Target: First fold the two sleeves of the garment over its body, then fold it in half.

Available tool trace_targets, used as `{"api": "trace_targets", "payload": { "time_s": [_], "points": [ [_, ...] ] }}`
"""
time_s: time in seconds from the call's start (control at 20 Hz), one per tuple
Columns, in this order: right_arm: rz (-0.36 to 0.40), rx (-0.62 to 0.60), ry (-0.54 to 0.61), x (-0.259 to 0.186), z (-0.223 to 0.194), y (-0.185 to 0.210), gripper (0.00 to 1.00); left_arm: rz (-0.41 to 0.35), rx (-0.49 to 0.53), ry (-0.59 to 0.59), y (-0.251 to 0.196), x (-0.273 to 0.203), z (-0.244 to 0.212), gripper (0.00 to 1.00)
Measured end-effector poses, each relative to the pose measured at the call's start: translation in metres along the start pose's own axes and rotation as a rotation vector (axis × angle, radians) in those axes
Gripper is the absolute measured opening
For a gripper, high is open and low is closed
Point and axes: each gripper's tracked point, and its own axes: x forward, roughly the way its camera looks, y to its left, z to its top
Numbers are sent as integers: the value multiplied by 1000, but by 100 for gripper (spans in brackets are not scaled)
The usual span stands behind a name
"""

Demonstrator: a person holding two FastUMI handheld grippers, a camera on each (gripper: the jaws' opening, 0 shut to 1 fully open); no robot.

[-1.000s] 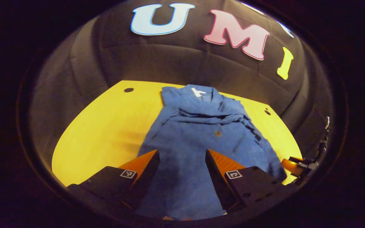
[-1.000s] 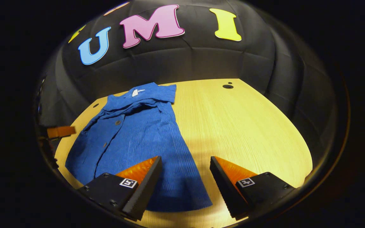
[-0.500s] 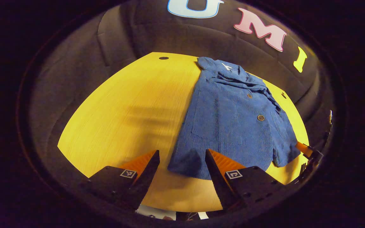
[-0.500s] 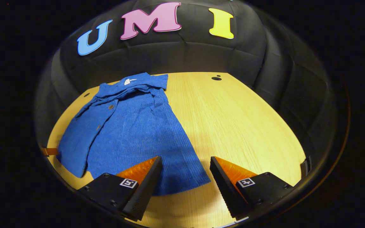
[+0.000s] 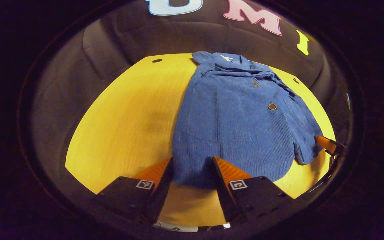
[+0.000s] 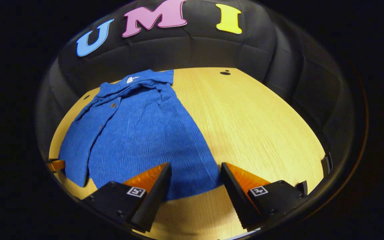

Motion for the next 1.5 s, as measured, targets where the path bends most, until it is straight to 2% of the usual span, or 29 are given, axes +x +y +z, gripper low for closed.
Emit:
{"api": "trace_targets", "payload": {
  "time_s": [0.05, 0.1, 0.15, 0.25, 0.35, 0.4, 0.5, 0.65, 0.75, 0.9, 1.2, 1.35, 1.5],
  "points": [
    [5, -4, 5, -3, 0, 4, 90, 1, 7, 2, -3, 1, 2, 46],
    [17, -6, 2, 1, 1, 8, 81, 1, 25, 4, -3, 3, 0, 46],
    [27, -7, 10, 0, 1, 14, 64, -10, 20, 5, -5, 9, -2, 46],
    [47, -17, 12, -1, 0, 23, 31, -6, 4, 14, -10, 1, 2, 16],
    [53, -48, 12, 2, 1, 26, 10, -25, 14, 9, -12, 1, 1, 16],
    [66, -64, 18, -2, 1, 27, 10, -43, 3, 9, -17, 3, 2, 4],
    [82, -115, 35, 2, 1, 30, 5, -120, -7, 14, -32, 2, 1, 4],
    [140, -48, 48, -3, 8, 45, 5, -194, -88, 21, -47, 2, 7, 4],
    [178, -1, 3, -6, 36, 59, 5, -249, -132, 11, -59, -3, 18, 4],
    [229, -8, -45, -10, 70, 78, 5, -313, -170, -24, -69, -19, 51, 4],
    [302, 27, -159, 9, 155, 107, 4, -323, -144, -186, -75, -26, 153, 4],
    [338, 29, -189, 33, 197, 126, 5, -323, -136, -252, -78, -12, 205, 4],
    [374, 7, -269, 51, 251, 145, 5, -310, -121, -321, -77, 6, 260, 4]
  ]
}}
